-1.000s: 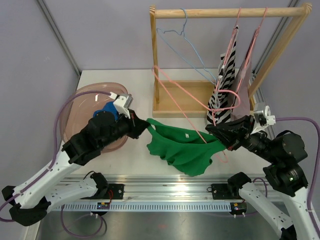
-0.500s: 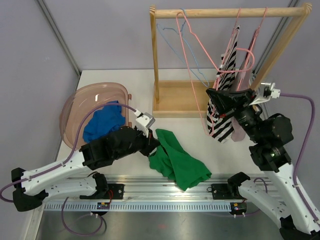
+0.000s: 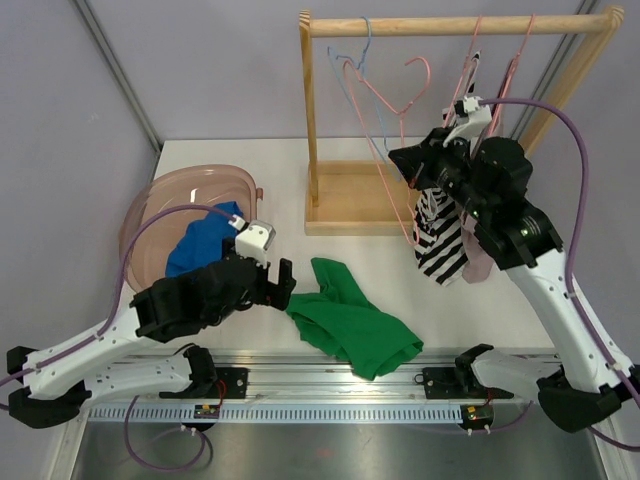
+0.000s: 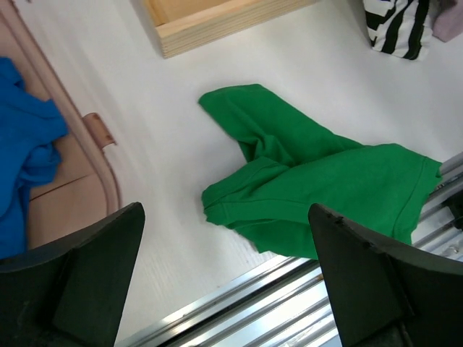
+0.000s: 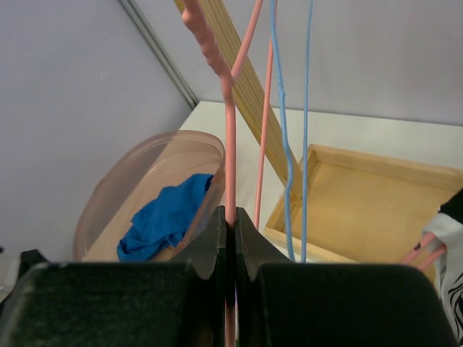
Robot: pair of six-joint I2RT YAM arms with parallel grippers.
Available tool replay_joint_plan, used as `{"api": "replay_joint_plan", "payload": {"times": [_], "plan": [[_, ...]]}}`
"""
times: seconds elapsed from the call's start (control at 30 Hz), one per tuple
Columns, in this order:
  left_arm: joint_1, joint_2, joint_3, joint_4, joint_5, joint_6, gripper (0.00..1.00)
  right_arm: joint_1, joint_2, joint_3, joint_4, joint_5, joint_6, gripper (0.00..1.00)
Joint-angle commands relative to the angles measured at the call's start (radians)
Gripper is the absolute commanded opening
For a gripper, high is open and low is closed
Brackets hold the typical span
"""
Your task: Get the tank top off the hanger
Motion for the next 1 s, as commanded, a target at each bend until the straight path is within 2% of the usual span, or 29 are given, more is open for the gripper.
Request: {"api": "replay_joint_plan", "payload": {"times": [0.0,0.07,0.17,0.57,0.73,0.97], "plan": [[0.000,-0.058,0.022,-0.059,-0.098,0.029,0.99,0.008,0.083,0.155,-0.062,0.063,-0.053,0.00],[-0.001,-0.084,0.004,-0.063,-0.114,0.023,0.99,0.031,0.126,0.224,-0.082,0.135,-0.079,0.00],[0.000,-0.105,-0.024,-0.045,-0.094,0.025,0.99,0.046,0.204,0.304,-0.094,0.155,-0.093,0.00],[-0.001,-0.070,-0.031,-0.063,-0.089,0.012,0.99,0.133,0.554,0.675,-0.240,0.354,-0.119,0.00],[-0.004,-0.070,-0.040,-0.063,-0.080,0.009,0.99,0.147,0.650,0.830,-0.290,0.390,-0.123,0.00],[-0.006,-0.072,-0.044,-0.062,-0.074,0.006,0.99,0.149,0.761,0.964,-0.344,0.416,-0.110,0.00]]}}
